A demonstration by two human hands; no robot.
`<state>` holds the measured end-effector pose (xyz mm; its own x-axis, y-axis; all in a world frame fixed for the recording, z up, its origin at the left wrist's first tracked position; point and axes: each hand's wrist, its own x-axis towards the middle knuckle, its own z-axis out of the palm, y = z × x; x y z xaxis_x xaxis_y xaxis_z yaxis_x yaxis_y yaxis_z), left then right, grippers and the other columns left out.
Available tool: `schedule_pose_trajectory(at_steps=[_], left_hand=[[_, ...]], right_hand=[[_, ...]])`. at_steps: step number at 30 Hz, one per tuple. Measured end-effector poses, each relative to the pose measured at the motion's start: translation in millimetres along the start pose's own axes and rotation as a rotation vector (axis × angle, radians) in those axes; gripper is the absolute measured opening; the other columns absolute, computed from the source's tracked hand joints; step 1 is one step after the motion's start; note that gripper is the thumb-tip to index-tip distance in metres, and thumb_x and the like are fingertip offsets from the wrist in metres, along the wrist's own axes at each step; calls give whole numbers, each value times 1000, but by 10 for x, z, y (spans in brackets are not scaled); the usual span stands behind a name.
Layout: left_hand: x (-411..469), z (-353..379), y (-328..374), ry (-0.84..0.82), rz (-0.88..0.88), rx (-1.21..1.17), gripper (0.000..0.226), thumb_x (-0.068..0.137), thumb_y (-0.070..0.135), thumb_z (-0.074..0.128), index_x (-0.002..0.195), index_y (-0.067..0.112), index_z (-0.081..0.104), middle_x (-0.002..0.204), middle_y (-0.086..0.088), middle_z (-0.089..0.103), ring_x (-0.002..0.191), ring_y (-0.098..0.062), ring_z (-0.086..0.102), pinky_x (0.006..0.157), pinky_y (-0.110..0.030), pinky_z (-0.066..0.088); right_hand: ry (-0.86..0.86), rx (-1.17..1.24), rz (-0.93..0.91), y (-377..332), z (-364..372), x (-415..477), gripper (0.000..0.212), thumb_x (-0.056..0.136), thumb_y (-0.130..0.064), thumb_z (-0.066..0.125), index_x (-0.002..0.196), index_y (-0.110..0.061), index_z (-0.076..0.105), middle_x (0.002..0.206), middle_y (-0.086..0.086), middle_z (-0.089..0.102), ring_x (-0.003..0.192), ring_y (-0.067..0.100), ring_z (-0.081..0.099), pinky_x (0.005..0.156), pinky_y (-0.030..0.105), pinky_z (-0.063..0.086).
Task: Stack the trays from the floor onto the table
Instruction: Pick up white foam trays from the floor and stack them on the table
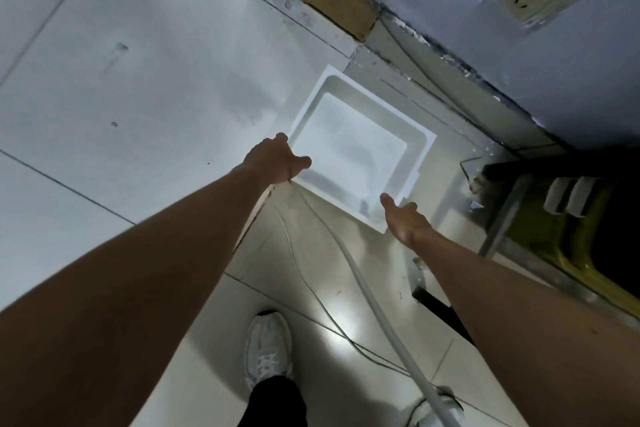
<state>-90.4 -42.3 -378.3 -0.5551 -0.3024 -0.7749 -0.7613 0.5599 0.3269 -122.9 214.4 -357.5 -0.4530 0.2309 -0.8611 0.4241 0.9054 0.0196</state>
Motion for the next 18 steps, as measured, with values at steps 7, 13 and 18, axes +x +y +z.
schedule_pose_trajectory(at_steps=[7,13,18], left_hand=[[335,75,-79,2,25,-3,66,89,43,56,142,9,38,126,-12,60,114,-34,56,84,-34,42],[482,168,-137,-39,5,1,52,88,35,51,135,14,41,112,-10,60,100,-29,58,75,-35,42],[510,289,-161,14,-68,26,57,90,33,56,137,5,38,124,-13,52,112,-32,53,81,-35,41]], right_hand=[[-45,242,60,43,182,499,67,89,-49,49,136,0,44,120,16,60,105,32,61,80,37,52],[-27,368,78,-3,215,662,24,100,-6,45,124,-5,48,76,10,46,68,24,51,58,32,46],[-38,451,130,-19,252,739,32,100,-2,45,131,-9,44,75,10,47,59,20,47,52,30,44]])
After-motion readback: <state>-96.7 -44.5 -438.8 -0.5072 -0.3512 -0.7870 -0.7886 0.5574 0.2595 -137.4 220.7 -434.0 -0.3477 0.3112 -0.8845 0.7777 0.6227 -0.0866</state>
